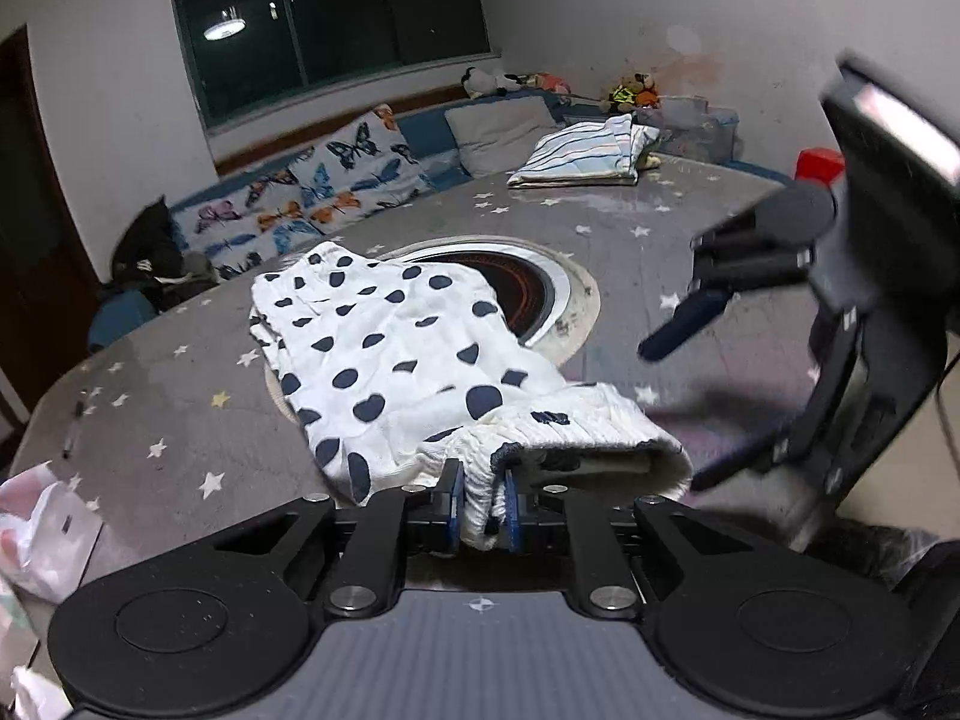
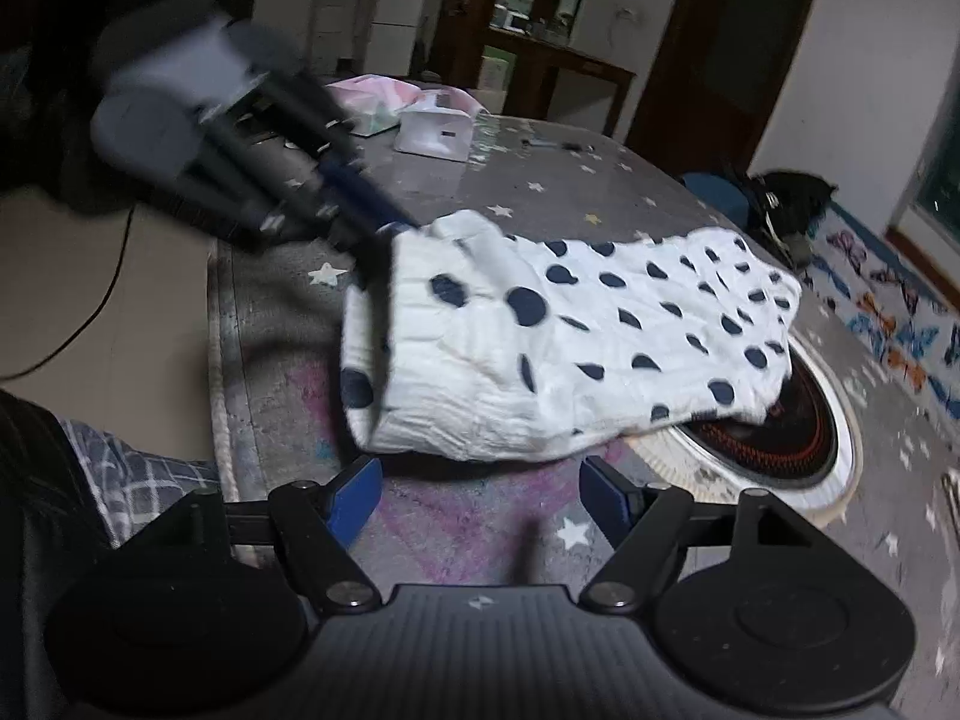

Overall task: Fold clothes
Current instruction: 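Grasp the elastic waistband with the right tool beside the left tool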

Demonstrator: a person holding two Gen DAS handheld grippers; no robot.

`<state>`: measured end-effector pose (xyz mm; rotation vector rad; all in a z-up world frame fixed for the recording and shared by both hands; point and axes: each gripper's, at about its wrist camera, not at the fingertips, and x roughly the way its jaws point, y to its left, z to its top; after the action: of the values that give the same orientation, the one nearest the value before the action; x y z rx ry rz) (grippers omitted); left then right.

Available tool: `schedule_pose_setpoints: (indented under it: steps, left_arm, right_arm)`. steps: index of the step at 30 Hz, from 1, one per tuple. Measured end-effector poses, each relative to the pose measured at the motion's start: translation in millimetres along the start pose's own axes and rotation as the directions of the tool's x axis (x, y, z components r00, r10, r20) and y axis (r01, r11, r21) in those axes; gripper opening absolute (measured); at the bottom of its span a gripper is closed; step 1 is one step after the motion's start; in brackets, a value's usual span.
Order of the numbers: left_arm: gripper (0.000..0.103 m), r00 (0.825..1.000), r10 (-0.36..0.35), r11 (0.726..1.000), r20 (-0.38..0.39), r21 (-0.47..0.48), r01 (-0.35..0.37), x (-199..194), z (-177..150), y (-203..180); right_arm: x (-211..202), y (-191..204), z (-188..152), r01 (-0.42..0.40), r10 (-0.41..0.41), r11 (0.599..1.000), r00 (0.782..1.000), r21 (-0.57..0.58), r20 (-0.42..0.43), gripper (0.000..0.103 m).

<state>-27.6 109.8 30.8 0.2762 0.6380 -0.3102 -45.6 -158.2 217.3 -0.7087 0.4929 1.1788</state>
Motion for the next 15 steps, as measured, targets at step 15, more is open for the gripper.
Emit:
schedule_pose_setpoints:
  steps: [15]
  left_arm:
    - [0.024, 0.996, -0.084, 0.993, -0.037, -0.088, 0.081, -4, 3, 34]
  right_arm:
    - [16, 6, 24, 0.005, 0.006, 0.998, 0.984, -0.058, 0.177, 0.035]
